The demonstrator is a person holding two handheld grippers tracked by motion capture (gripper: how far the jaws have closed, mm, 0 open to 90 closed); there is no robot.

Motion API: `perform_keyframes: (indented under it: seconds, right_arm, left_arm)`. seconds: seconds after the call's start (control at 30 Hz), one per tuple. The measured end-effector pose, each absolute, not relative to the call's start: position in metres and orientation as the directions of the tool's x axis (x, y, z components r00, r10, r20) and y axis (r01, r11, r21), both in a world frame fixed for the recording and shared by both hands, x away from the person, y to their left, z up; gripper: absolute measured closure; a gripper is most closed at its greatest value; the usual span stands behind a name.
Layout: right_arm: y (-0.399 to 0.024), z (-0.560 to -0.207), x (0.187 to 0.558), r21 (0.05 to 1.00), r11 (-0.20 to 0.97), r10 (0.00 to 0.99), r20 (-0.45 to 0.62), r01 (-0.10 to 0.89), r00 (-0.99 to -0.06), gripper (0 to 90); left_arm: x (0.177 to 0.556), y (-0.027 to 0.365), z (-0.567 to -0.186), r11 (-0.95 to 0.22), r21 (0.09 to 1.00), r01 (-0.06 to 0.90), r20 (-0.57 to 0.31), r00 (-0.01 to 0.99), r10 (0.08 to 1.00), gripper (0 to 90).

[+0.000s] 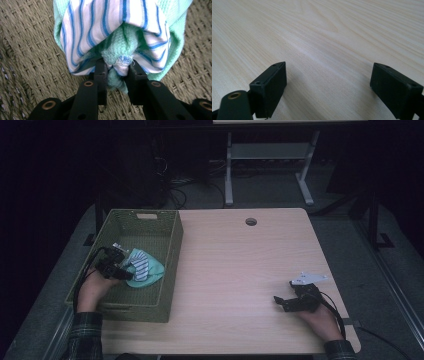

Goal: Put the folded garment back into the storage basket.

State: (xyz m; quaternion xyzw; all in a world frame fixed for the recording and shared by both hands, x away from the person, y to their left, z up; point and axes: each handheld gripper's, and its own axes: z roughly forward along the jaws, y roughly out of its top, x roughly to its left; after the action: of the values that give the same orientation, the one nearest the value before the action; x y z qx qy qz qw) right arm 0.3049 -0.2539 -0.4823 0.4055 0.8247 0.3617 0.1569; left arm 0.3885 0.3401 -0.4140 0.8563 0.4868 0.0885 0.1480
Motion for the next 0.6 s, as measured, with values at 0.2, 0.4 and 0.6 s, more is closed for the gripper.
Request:
perform_keyframes:
  seconds: [0.2,0.4,0.6]
  right_arm:
    - [-0.254,-0.4823,0.3049,0.724,0.41,0.782,0.034,0.555,-0.622,13.5]
    - [-0.254,-0.4823,0.3049,0.724,0.41,0.782,0.034,0.555,-0.622,13.5]
    - [-0.2539,-0.4822,0.3049,0.724,0.409,0.782,0.035,0.556,-0.622,13.5]
  left_arm:
    - [0.3903,0.3395,-0.4185,-0.489,0.313,0.814,0.024,0.508,0.861,58.6]
    - [0.3922,0.3388,-0.4226,-0.5,0.293,0.815,0.036,0.513,0.858,38.4]
    - [0.3922,0.3394,-0.4204,-0.493,0.305,0.815,0.016,0.513,0.858,22.6]
